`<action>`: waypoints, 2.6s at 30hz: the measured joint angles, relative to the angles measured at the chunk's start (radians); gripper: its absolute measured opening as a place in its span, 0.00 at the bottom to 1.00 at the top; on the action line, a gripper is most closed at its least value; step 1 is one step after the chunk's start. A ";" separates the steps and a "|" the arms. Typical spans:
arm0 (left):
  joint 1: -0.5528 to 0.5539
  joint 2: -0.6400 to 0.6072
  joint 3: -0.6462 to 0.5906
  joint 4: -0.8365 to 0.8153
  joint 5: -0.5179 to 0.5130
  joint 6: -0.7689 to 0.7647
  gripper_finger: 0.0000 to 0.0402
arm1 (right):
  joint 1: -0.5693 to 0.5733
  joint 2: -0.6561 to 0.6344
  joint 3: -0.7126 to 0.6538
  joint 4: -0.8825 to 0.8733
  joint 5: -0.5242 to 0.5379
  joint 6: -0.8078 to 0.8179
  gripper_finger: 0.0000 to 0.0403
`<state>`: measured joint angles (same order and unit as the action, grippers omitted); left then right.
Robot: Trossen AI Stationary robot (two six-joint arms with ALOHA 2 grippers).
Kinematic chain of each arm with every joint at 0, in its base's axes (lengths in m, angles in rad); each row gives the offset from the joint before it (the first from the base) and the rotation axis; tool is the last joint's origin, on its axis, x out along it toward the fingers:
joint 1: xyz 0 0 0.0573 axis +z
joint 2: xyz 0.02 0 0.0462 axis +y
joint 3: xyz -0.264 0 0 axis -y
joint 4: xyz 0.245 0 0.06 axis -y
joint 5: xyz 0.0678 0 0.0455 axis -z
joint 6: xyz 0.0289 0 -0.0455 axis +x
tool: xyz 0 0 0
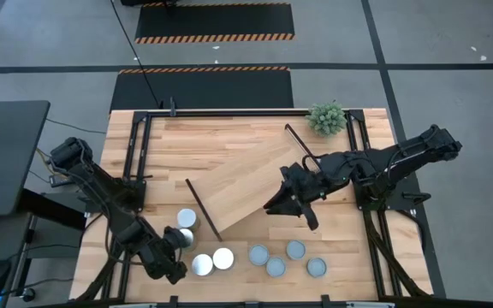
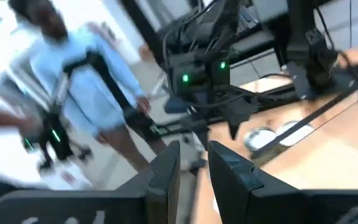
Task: Pick and place cans onto a shelf
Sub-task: Put the canned carrots on the shelf
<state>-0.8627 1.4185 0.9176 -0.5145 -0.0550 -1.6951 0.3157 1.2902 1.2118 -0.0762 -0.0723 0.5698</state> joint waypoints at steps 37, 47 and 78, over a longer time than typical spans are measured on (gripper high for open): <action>0.086 0.188 0.386 -0.646 -0.170 -0.014 0.98 | -0.015 -0.002 0.000 -0.114 -0.182 0.065 0.22; 0.104 0.224 0.415 -0.661 -0.104 -0.060 0.98 | -0.015 -0.001 0.000 -0.112 -0.167 0.051 0.22; 0.116 0.315 0.318 -0.552 -0.098 -0.181 0.99 | -0.019 0.000 0.000 -0.071 -0.156 0.037 0.22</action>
<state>-0.7465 1.7336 1.2358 -1.0661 -0.1532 -1.8761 0.2962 1.2900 1.2119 -0.1474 -0.2287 0.6067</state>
